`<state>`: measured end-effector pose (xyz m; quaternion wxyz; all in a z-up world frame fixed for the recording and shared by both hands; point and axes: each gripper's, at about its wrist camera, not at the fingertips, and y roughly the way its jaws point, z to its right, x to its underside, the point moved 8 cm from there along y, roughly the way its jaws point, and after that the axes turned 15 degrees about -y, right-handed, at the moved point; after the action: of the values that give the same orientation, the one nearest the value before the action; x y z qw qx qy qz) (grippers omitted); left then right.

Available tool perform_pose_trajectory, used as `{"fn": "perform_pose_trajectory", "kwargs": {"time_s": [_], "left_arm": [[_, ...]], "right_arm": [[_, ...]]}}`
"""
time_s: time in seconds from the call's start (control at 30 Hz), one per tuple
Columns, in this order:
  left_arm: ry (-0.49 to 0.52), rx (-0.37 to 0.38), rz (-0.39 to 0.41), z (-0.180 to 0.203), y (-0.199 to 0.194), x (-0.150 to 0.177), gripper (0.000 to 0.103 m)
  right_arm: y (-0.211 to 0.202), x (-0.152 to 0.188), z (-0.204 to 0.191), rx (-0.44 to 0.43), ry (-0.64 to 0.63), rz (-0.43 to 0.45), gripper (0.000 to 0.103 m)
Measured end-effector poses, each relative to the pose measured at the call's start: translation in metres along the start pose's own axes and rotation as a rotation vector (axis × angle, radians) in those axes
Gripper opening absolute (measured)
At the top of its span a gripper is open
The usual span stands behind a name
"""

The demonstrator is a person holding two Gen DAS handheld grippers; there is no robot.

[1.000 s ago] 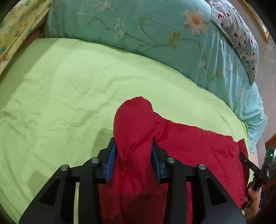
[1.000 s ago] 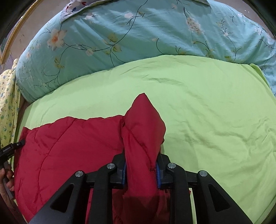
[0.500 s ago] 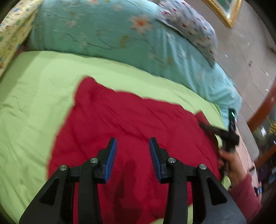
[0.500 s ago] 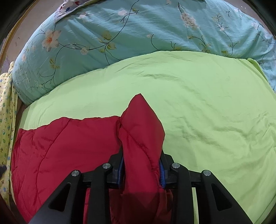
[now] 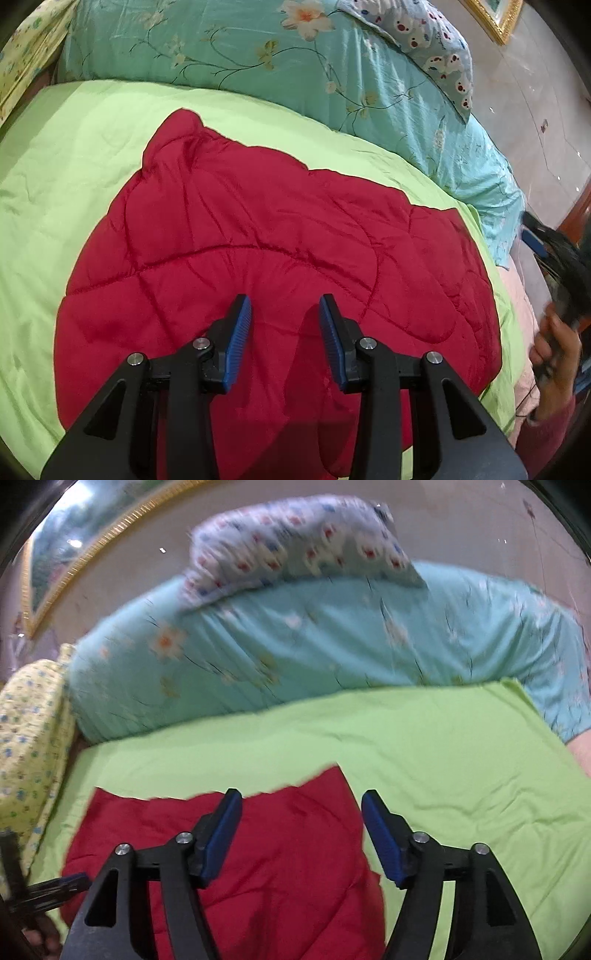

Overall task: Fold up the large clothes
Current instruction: 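Press the folded jacket bundle flat with both open tools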

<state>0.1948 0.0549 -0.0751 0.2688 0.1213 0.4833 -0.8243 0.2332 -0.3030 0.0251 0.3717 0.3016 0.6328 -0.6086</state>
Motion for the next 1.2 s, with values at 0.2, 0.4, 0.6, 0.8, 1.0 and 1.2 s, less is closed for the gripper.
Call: {"fn": "perform_pose_trajectory", "kwargs": {"time_s": [0.2, 0.4, 0.6, 0.8, 1.0, 1.2], "left_arm": [[-0.019, 0.013, 0.001, -0.004, 0.001, 0.002, 0.036], [-0.022, 0.014, 0.001, -0.005, 0.002, 0.003, 0.036], [-0.041, 0.012, 0.003, -0.010, 0.006, 0.001, 0.036], [-0.054, -0.004, 0.020, -0.013, 0.013, -0.001, 0.036], [-0.062, -0.028, 0.038, -0.013, 0.014, 0.003, 0.036], [-0.071, -0.037, 0.023, -0.006, -0.002, 0.004, 0.038]], "right_arm": [[-0.011, 0.032, -0.063, -0.245, -0.025, -0.070, 0.071], [0.025, 0.077, -0.102, -0.292, -0.086, -0.206, 0.070], [0.062, 0.096, -0.093, -0.197, -0.128, -0.277, 0.067], [0.082, 0.094, -0.084, -0.153, -0.106, -0.293, 0.067], [0.080, 0.100, -0.080, -0.142, -0.075, -0.260, 0.067], [0.080, 0.100, -0.078, -0.143, -0.070, -0.256, 0.067]]}}
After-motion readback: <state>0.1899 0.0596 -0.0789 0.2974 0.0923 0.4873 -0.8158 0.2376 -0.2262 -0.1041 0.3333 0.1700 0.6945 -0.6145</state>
